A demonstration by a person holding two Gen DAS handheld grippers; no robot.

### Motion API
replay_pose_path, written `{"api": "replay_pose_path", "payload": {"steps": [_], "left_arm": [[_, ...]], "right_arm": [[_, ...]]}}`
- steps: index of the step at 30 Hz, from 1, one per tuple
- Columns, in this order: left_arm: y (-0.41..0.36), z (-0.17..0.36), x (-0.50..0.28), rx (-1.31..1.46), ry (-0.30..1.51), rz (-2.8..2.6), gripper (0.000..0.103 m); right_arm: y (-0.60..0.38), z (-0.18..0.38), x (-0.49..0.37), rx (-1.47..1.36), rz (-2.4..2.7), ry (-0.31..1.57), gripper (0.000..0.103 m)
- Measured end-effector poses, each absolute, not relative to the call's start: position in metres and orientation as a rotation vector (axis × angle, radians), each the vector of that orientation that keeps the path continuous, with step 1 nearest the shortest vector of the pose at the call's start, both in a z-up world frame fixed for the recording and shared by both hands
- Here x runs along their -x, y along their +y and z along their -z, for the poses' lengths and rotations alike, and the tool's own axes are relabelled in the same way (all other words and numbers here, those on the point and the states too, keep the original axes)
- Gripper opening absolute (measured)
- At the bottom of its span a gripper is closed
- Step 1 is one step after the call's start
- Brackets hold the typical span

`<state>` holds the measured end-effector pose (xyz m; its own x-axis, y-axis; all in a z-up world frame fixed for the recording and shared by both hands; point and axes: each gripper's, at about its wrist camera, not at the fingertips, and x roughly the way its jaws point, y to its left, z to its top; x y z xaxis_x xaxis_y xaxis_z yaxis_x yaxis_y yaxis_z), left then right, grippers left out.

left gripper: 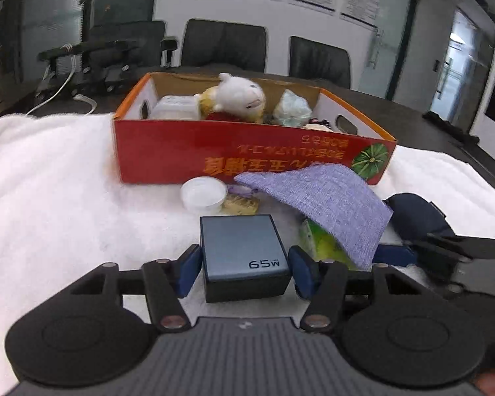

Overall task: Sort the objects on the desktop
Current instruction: 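Grasp the black charger with left tool while right grasps green tissue pack, then lower charger into box with left tool while right drops tissue pack in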

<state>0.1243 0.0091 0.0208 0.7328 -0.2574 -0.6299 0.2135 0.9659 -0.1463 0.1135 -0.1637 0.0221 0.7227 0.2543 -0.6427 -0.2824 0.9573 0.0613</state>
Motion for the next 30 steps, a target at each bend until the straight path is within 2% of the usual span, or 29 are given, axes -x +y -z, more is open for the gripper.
{"api": "replay_pose_path", "payload": {"steps": [2, 5, 10, 15, 17, 18, 25, 26, 27, 28, 30], "left_arm": [[0.017, -0.032, -0.107, 0.078, 0.670, 0.229, 0.055], [0.027, -0.042, -0.074, 0.108, 0.624, 0.229, 0.054], [0.039, -0.035, -0.020, 0.180, 0.614, 0.227, 0.054], [0.033, -0.021, 0.028, 0.096, 0.594, 0.226, 0.055], [0.030, -0.025, 0.032, 0.069, 0.597, 0.232, 0.055], [0.030, -0.028, 0.028, 0.075, 0.595, 0.246, 0.061], [0.014, -0.019, -0.001, -0.008, 0.659, 0.279, 0.069], [0.015, -0.016, -0.002, 0.000, 0.667, 0.276, 0.067], [0.017, -0.013, -0.003, 0.006, 0.672, 0.261, 0.056], [0.018, -0.011, -0.004, 0.002, 0.672, 0.248, 0.055], [0.018, -0.010, -0.001, -0.011, 0.658, 0.253, 0.055]], "right_arm": [[-0.162, -0.022, -0.116, 0.052, -0.280, 0.700, 0.057], [-0.166, -0.023, -0.105, 0.058, -0.313, 0.703, 0.052], [-0.183, -0.028, -0.050, 0.053, -0.383, 0.717, 0.052], [-0.201, -0.033, 0.018, 0.061, -0.438, 0.713, 0.052], [-0.206, -0.035, 0.037, 0.083, -0.454, 0.710, 0.052], [-0.207, -0.036, 0.043, 0.091, -0.455, 0.706, 0.052], [-0.200, -0.035, 0.046, 0.118, -0.398, 0.669, 0.055], [-0.198, -0.032, 0.043, 0.123, -0.381, 0.669, 0.054], [-0.197, -0.029, 0.039, 0.123, -0.366, 0.674, 0.053], [-0.196, -0.027, 0.038, 0.117, -0.366, 0.662, 0.046], [-0.191, -0.027, 0.039, 0.148, -0.366, 0.642, 0.044]]}}
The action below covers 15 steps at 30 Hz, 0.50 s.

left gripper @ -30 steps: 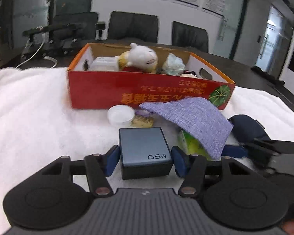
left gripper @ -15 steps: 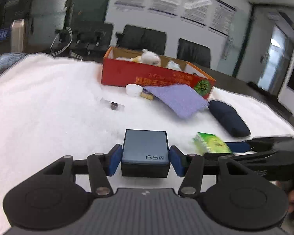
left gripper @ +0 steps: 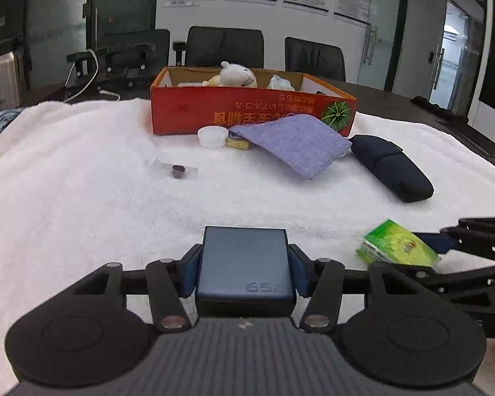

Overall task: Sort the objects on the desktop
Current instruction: 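Lower charger into box with left tool while right drops tissue pack in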

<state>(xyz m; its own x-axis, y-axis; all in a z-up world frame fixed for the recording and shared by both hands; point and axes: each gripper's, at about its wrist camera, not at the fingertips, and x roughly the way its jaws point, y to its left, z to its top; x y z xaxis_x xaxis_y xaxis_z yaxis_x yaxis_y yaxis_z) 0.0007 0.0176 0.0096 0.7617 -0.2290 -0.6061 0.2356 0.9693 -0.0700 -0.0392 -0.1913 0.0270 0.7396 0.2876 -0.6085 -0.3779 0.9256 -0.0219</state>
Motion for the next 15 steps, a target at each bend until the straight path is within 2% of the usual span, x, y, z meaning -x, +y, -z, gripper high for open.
{"api": "replay_pose_path", "payload": {"steps": [6, 15], "left_arm": [[0.020, -0.031, 0.014, 0.006, 0.623, 0.281, 0.055], [0.030, -0.128, -0.013, 0.034, 0.443, 0.301, 0.055]], "right_arm": [[-0.194, -0.055, 0.054, 0.162, -0.405, 0.567, 0.043], [-0.232, -0.160, 0.009, 0.078, -0.403, 0.397, 0.044]]}}
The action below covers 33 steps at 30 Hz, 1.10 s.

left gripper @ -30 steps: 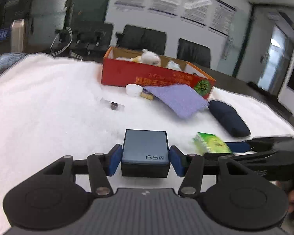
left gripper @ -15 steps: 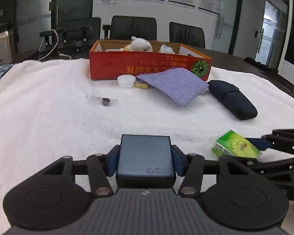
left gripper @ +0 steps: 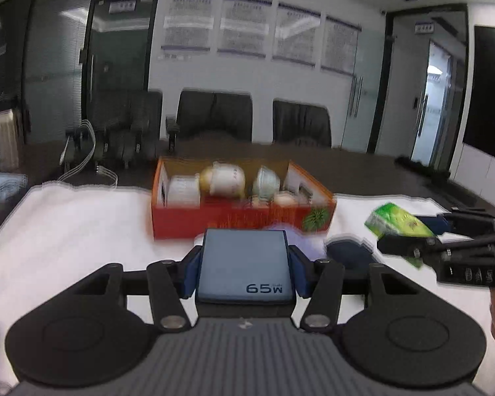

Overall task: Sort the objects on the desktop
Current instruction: 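Lower charger into box with left tool while right drops tissue pack in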

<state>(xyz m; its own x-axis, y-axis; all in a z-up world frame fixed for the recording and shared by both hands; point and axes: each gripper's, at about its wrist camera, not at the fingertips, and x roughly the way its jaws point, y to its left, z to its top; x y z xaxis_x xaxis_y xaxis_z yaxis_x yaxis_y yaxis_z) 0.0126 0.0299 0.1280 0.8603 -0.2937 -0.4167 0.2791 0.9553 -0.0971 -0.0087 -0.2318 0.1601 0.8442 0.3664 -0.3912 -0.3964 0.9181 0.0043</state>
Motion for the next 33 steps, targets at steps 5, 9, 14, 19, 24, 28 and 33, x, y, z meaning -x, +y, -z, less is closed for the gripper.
{"api": "replay_pose_path", "payload": {"steps": [5, 9, 14, 19, 24, 28, 33], "left_arm": [[0.017, -0.179, -0.064, 0.004, 0.372, 0.297, 0.055], [0.003, -0.187, -0.132, -0.013, 0.441, 0.292, 0.055], [-0.008, -0.137, -0.240, 0.006, 0.643, 0.212, 0.055], [-0.005, -0.079, -0.299, 0.023, 0.764, 0.164, 0.055], [-0.005, -0.051, -0.317, 0.028, 0.829, 0.138, 0.055], [-0.005, -0.034, -0.322, 0.034, 0.888, 0.129, 0.055], [-0.003, -0.038, -0.320, 0.042, 0.893, 0.127, 0.059]], "right_arm": [[-0.235, -0.210, -0.061, 0.041, -0.407, 0.367, 0.044], [-0.225, -0.213, -0.140, 0.038, -0.361, 0.451, 0.044], [-0.209, -0.165, -0.246, 0.003, -0.325, 0.710, 0.044], [-0.189, -0.110, -0.295, 0.062, -0.262, 0.853, 0.044], [-0.181, -0.069, -0.314, 0.047, -0.254, 0.942, 0.044], [-0.176, -0.049, -0.324, 0.055, -0.249, 1.006, 0.046], [-0.183, -0.051, -0.333, 0.004, -0.240, 0.999, 0.051]]}}
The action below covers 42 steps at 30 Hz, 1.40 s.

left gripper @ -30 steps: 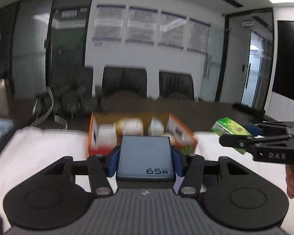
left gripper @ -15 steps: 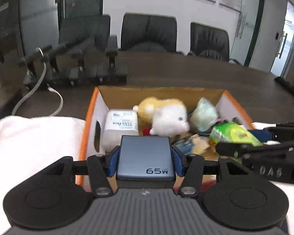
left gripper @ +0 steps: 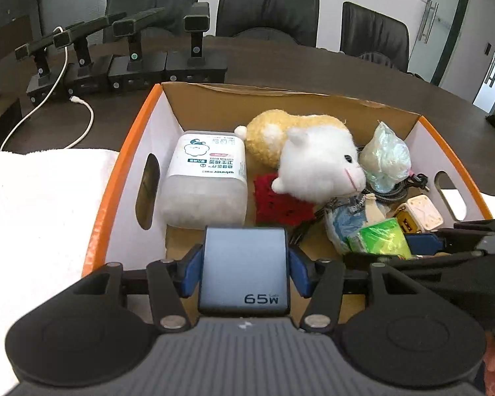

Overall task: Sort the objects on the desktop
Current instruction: 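Lower charger into box with left tool while right drops tissue pack in, then move both tools back to the remaining items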

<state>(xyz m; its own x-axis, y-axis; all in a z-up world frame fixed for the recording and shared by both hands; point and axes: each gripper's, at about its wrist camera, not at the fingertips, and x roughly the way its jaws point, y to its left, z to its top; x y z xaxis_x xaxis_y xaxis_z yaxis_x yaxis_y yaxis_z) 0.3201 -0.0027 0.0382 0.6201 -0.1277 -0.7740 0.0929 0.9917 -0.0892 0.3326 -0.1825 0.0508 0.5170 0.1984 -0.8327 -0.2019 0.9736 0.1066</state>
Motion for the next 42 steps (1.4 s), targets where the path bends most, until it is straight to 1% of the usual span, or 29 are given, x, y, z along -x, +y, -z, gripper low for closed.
{"api": "replay_pose_path", "payload": {"steps": [2, 4, 5, 9, 10, 18, 23, 27, 31, 34, 42], "left_arm": [[-0.001, -0.052, -0.314, 0.040, 0.875, 0.133, 0.064], [0.002, -0.069, -0.304, 0.032, 0.836, 0.127, 0.076], [0.003, -0.078, -0.300, 0.026, 0.821, 0.120, 0.078], [0.010, -0.103, -0.282, -0.002, 0.794, 0.103, 0.092], [0.010, -0.105, -0.277, -0.007, 0.790, 0.099, 0.094], [0.030, -0.113, -0.240, -0.035, 0.790, 0.029, 0.097], [0.042, -0.116, -0.208, 0.002, 0.756, 0.014, 0.098], [0.037, -0.118, -0.175, 0.036, 0.702, 0.030, 0.101], [0.030, -0.108, -0.133, 0.052, 0.666, 0.093, 0.103], [0.021, -0.093, -0.097, 0.018, 0.637, 0.128, 0.103], [0.002, -0.037, -0.009, -0.029, 0.587, 0.167, 0.103]], "right_arm": [[-0.188, -0.060, -0.329, -0.017, -0.230, 0.984, 0.059], [-0.194, -0.073, -0.323, -0.024, -0.225, 0.963, 0.060], [-0.197, -0.080, -0.320, -0.022, -0.219, 0.956, 0.061], [-0.212, -0.109, -0.302, -0.038, -0.193, 0.910, 0.065], [-0.217, -0.115, -0.295, -0.046, -0.189, 0.899, 0.067], [-0.246, -0.146, -0.233, -0.018, -0.167, 0.828, 0.070], [-0.265, -0.151, -0.198, -0.052, -0.149, 0.794, 0.074], [-0.263, -0.139, -0.172, -0.050, -0.153, 0.787, 0.074], [-0.253, -0.125, -0.125, -0.037, -0.196, 0.731, 0.074], [-0.245, -0.108, -0.085, -0.019, -0.242, 0.684, 0.078], [-0.233, -0.049, -0.009, 0.002, -0.255, 0.672, 0.079]]}}
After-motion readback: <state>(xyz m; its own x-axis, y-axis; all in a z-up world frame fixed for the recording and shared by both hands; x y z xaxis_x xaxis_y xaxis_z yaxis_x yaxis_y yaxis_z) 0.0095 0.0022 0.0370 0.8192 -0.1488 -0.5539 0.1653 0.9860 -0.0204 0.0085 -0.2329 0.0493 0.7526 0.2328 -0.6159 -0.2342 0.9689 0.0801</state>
